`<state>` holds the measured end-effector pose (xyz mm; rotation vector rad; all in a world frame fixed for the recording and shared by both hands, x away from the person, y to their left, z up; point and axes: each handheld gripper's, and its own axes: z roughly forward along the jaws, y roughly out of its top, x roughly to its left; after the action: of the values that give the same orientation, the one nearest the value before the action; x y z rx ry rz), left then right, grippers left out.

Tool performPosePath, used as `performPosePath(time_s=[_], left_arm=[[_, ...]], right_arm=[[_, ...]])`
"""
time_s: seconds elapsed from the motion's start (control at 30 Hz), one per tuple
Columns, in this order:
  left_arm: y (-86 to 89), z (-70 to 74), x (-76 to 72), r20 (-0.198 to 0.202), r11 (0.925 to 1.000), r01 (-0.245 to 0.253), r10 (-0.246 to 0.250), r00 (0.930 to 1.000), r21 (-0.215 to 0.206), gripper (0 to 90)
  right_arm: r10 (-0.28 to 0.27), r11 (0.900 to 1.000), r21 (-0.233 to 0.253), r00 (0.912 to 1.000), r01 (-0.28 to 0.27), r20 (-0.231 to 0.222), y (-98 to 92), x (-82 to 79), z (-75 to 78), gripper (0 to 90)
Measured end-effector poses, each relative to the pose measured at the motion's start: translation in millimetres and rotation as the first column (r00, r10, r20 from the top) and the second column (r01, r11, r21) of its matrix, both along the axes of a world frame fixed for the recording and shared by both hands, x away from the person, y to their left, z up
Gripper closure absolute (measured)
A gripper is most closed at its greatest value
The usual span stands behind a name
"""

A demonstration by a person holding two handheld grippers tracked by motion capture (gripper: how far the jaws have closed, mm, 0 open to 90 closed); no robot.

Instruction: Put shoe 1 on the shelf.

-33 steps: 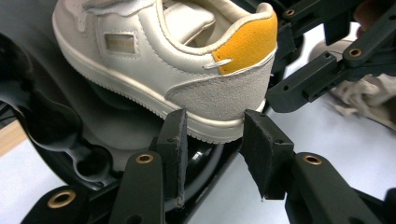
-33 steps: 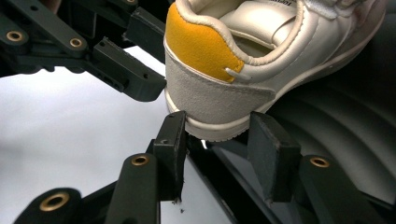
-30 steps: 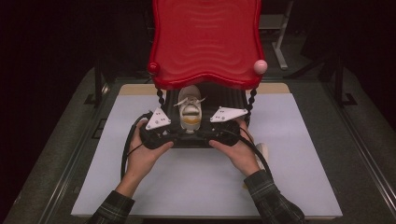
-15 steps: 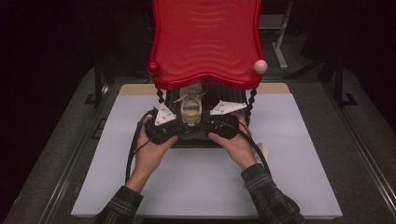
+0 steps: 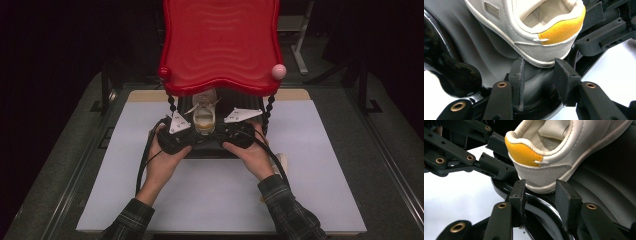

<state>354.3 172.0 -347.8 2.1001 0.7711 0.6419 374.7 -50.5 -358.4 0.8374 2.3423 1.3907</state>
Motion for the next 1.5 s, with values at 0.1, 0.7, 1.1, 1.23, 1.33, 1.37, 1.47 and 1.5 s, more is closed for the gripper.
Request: performPosePath(time_s=[0.1,0.7,1.1,1.23,1.33,1.37,1.47,1.5], left_arm=[[3.4,2.0,-1.4,0.001,0.9998,0.012,-0.012,0.9999,-0.015,57.2],[47.2,4.2,-40.0,-0.104,0.9864,0.125,-0.136,0.9852,-0.107,35.7],[81.1,-23.7,-64.7,-0.187,0.9891,0.108,-0.125,0.9743,-0.1,31.6],[90.1,-40.4,-70.5,-0.22,0.9928,0.089,-0.104,0.9699,-0.081,29.1],[96.2,-49.4,-73.5,-0.234,0.9948,0.075,-0.089,0.9681,-0.068,26.1],[99.2,-51.8,-74.4,-0.238,0.9951,0.074,-0.088,0.9673,-0.066,25.7],[108.4,-58.8,-76.7,-0.239,0.9972,0.043,-0.057,0.9693,-0.061,22.3],[112.1,-61.2,-77.3,-0.24,0.9978,0.032,-0.045,0.9697,-0.057,21.2]], right_arm=[[0.0,1.0,-0.001,1.0,0.0,-0.005,-1.8,-2.1,1.2,58.2],[0.003,1.0,0.008,1.0,-0.003,-0.008,-41.9,-37.5,12.8,51.1],[-0.044,0.999,0.009,0.9987,0.044,-0.027,-92.0,-63.8,3.1,55.9],[-0.063,0.998,0.015,0.9974,0.063,-0.035,-111.9,-72.0,-3.7,69.7],[-0.072,0.997,0.016,0.9963,0.073,-0.047,-124.6,-76.8,-8.1,80.5],[-0.079,0.997,0.014,0.9956,0.08,-0.051,-129.2,-78.7,-10.0,83.2],[-0.093,0.996,-0.001,0.9927,0.093,-0.076,-141.2,-84.5,-15.6,87.1],[-0.095,0.995,-0.009,0.9925,0.095,-0.077,-144.9,-86.4,-17.2,87.2]])
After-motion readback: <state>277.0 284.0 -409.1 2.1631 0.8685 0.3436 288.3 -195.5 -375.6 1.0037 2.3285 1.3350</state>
